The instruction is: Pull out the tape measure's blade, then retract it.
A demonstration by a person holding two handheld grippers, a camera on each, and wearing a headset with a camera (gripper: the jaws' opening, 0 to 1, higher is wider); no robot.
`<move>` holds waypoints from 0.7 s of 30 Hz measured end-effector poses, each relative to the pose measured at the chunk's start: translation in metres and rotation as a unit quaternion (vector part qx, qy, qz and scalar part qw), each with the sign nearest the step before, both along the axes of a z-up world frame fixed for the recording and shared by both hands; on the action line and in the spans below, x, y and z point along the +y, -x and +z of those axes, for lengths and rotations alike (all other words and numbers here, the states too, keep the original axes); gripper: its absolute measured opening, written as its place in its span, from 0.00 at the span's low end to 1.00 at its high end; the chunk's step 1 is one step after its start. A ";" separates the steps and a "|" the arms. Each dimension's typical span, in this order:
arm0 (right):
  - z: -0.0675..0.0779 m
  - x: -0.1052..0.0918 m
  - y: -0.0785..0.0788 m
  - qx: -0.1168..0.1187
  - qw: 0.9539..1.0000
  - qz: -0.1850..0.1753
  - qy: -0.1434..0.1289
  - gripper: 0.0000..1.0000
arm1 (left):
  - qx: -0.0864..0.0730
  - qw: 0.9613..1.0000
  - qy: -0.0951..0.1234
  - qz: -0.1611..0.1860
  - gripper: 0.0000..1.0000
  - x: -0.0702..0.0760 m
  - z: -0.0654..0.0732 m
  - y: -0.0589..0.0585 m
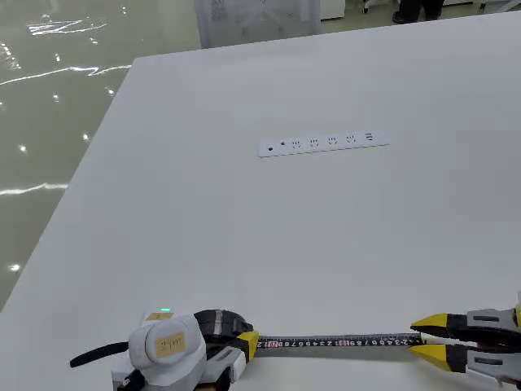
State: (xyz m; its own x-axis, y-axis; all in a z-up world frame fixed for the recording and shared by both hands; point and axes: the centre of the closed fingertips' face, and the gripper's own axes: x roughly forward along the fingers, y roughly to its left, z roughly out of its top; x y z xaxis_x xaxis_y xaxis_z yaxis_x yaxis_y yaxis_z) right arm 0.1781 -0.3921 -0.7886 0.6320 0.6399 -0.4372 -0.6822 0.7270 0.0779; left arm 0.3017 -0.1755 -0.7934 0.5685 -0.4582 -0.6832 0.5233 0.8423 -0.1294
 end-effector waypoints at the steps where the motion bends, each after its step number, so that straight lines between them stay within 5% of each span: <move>1: 0.000 0.003 -0.001 0.000 1.000 0.000 -0.003 0.13 | 0.001 1.000 0.000 0.000 0.60 0.000 0.000 0.000; 21: 0.000 0.035 -0.026 0.001 0.999 0.022 -0.046 0.13 | 0.019 0.999 0.031 0.013 0.59 0.003 0.001 -0.001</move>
State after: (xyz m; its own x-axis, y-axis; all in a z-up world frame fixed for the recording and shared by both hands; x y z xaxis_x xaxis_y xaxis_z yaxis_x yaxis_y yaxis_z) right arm 0.2046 -0.3570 -0.7884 0.6019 0.7040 -0.3770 -0.7128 0.6864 0.1439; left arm 0.3032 -0.1727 -0.7924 0.5548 -0.4853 -0.6758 0.4951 0.8454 -0.2006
